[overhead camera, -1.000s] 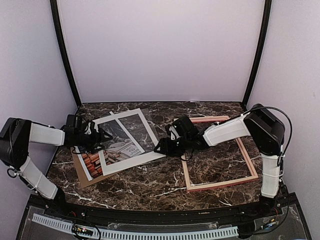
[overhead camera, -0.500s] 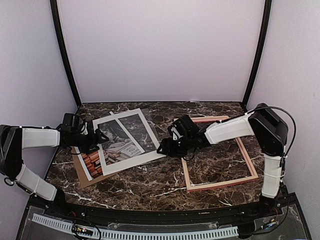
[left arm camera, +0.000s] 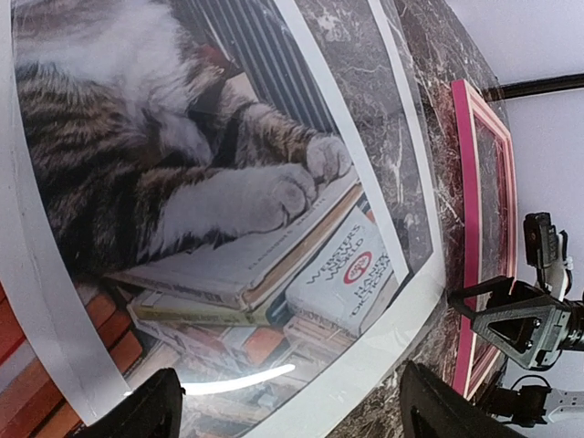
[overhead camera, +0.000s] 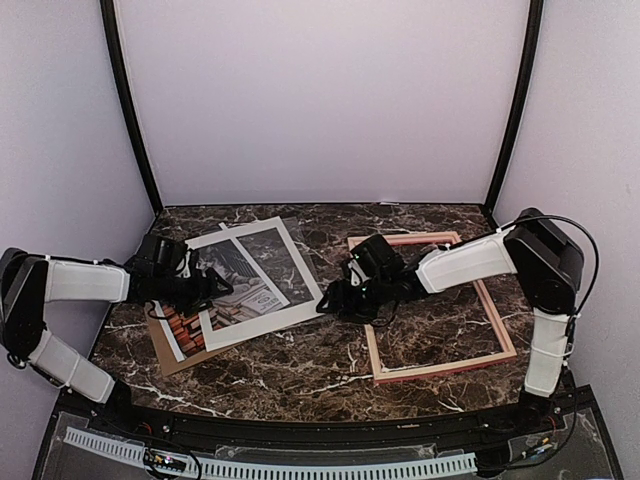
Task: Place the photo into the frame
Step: Adjust the glass panel on the mat board.
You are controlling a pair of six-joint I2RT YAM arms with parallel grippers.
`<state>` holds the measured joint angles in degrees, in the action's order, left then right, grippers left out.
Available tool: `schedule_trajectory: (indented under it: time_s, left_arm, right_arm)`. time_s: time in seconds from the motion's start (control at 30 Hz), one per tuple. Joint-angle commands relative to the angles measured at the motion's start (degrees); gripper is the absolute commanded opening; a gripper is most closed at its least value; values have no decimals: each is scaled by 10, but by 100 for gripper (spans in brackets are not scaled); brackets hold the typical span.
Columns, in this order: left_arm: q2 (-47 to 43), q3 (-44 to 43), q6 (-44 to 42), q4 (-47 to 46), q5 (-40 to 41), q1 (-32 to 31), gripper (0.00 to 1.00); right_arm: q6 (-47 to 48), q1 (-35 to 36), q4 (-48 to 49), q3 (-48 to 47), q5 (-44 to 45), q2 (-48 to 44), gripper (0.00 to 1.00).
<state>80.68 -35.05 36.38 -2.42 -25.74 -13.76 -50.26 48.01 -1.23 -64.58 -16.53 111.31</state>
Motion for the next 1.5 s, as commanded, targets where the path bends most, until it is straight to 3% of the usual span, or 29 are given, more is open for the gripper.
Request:
schedule_trajectory:
  time_s: [0.0,0.77,0.83,1.07,1.3,1.47]
  left_arm:
    - [8,27,18,-35,10,-12,85]
    - [0,84,22,-54,32,-21,84]
    - [0,84,23,-54,32,-21,83]
    - [-26,66,7,-20,45,-21,83]
    - [-51,18,-35,42,81,-21,84]
    - [-23,-43,-59,84,124,-20,84]
  right_arm:
    - [-39,5,-5,19,-22,6,68]
    - [-148,-18,195,61,-117,33,62]
    - [-133,-19,180,54,-110,29,62]
    - [37,-25,-31,-57,7,23,70]
    - [117,-42,-87,-159,38,69,75]
    - [143,-52,-118,-229,47,116,75]
